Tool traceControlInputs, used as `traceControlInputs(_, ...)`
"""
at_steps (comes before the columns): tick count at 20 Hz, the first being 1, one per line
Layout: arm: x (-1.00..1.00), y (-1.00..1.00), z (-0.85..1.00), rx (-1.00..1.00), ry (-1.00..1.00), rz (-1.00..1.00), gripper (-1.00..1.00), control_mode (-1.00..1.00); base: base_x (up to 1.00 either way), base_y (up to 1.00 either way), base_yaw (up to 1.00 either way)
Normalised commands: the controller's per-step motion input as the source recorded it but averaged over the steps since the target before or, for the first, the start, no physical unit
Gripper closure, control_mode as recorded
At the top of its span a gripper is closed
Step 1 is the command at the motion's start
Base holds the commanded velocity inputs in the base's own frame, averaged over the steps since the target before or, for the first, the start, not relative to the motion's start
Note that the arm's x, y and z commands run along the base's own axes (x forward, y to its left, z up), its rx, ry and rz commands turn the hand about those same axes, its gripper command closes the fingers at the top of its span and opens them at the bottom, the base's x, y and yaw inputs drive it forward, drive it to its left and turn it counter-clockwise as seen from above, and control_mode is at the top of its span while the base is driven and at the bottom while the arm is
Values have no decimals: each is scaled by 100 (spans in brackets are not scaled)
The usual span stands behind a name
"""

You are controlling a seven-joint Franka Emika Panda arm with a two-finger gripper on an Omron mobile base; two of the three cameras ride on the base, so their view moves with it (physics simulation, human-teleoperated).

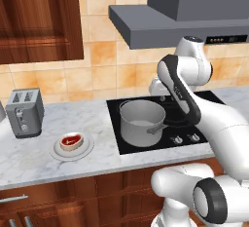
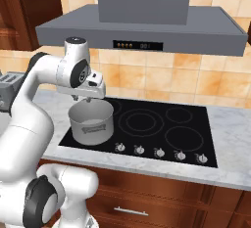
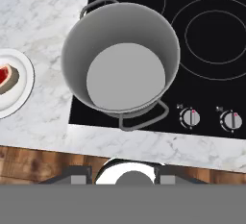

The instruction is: Retrieve the frozen meat and place it in the pot on a burner. Then turn the burner on.

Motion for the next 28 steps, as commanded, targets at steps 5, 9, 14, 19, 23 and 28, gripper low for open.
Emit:
traceControlInputs(5,-7,18,-14,-1,0,5,-100,-100,0,0,0)
traceControlInputs(9,-34,43,-22,-1,0,28,-100,-100,0,0,0)
traceControlInputs(14,-40,54,-10,-7,0,27,-100,-100,0,0,0)
traceControlInputs(19,-4,73,-13,-9,0,35,-100,-100,0,0,0)
traceControlInputs(23,0,73,-7,-8,0,38,-100,-100,0,0,0)
traceControlInputs(28,6,61,-7,-4,0,32,-100,-100,0,0,0)
